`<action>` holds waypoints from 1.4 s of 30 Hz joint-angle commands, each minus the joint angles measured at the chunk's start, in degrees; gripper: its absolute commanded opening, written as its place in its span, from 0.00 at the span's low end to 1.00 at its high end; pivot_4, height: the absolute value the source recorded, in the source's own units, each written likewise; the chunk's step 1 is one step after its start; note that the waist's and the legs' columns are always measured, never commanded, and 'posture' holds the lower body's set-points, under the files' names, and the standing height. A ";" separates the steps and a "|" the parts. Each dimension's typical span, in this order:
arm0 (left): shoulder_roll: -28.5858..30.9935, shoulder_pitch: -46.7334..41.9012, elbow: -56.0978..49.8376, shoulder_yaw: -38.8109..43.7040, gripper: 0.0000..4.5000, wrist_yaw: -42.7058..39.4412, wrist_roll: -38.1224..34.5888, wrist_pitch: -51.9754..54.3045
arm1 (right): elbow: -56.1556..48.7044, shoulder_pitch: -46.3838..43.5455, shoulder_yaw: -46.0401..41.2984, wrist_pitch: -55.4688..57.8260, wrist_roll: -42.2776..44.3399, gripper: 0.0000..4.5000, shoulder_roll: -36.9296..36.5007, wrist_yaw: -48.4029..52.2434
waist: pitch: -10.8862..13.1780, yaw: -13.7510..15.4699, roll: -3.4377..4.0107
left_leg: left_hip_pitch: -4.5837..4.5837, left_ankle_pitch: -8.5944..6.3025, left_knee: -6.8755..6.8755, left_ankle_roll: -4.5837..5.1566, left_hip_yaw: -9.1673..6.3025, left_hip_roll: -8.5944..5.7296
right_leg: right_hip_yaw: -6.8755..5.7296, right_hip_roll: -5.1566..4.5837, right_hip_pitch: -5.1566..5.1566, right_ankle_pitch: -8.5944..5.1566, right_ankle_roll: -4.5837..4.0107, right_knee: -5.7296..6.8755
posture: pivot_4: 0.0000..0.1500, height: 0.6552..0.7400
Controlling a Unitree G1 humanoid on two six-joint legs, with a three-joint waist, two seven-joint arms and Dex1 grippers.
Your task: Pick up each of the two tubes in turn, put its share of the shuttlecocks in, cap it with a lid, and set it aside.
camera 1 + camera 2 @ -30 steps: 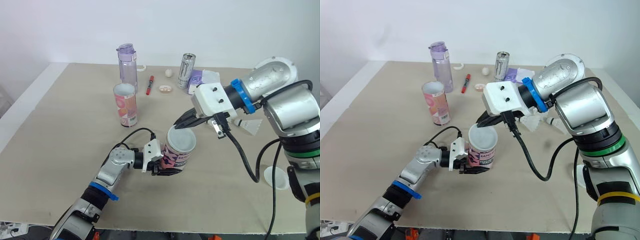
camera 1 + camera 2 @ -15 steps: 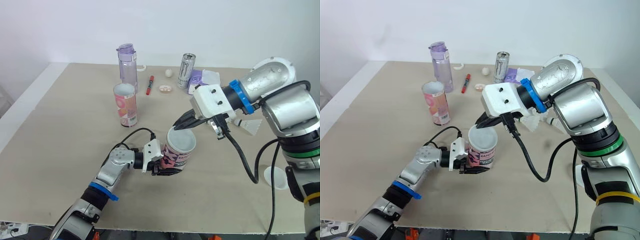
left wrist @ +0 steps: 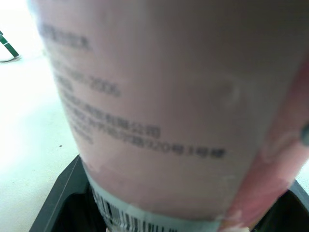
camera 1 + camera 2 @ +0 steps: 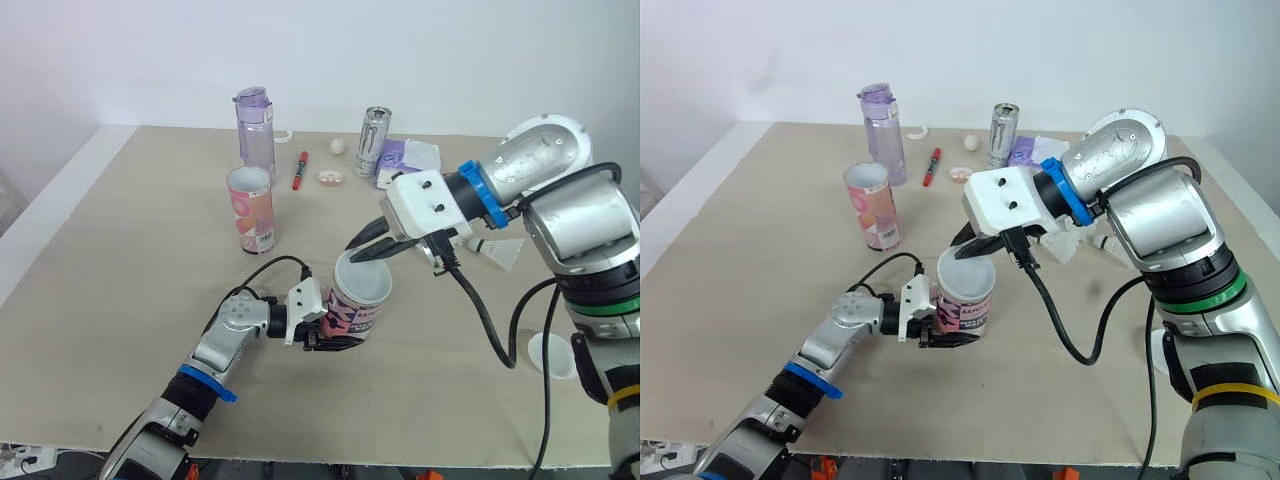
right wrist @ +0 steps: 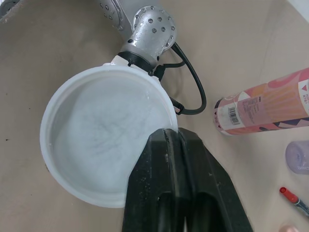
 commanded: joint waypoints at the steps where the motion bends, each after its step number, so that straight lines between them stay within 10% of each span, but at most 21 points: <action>1: 1.13 1.28 2.38 -0.71 0.65 1.61 2.64 1.77 | -0.47 -0.20 -1.03 -0.37 0.50 0.50 0.34 0.56 | 0.00 0.00 0.00 | 0.00 0.00 0.00 0.00 0.00 0.00 | 0.00 0.00 0.00 0.00 0.00 0.00 | 1.00 1.00; 13: 1.42 1.06 2.57 -0.10 0.65 1.69 2.40 1.99 | -1.09 -0.23 -10.79 15.26 12.40 0.57 0.77 -4.88 | 0.00 0.00 0.00 | 0.00 0.00 0.00 0.00 -0.02 0.02 | 0.00 0.00 0.00 0.03 -0.05 0.00 | 1.00 1.00; 21: 1.08 0.96 2.38 -0.06 0.65 1.74 2.21 2.22 | -7.22 7.75 -10.46 23.47 16.12 0.01 -0.65 -9.38 | -0.01 -0.03 -0.02 | -0.01 0.00 -0.01 0.00 -0.02 0.04 | 0.00 0.00 0.00 -0.01 -0.03 -0.01 | 1.00 1.00; 42: 1.39 1.50 1.97 0.26 0.65 2.87 2.18 2.31 | -5.53 11.96 1.56 15.95 5.45 0.01 -2.71 -8.57 | -0.25 -0.06 -0.22 | 0.06 0.00 -0.01 0.01 -0.01 0.09 | -0.04 0.01 0.02 -0.04 0.04 -0.06 | 1.00 1.00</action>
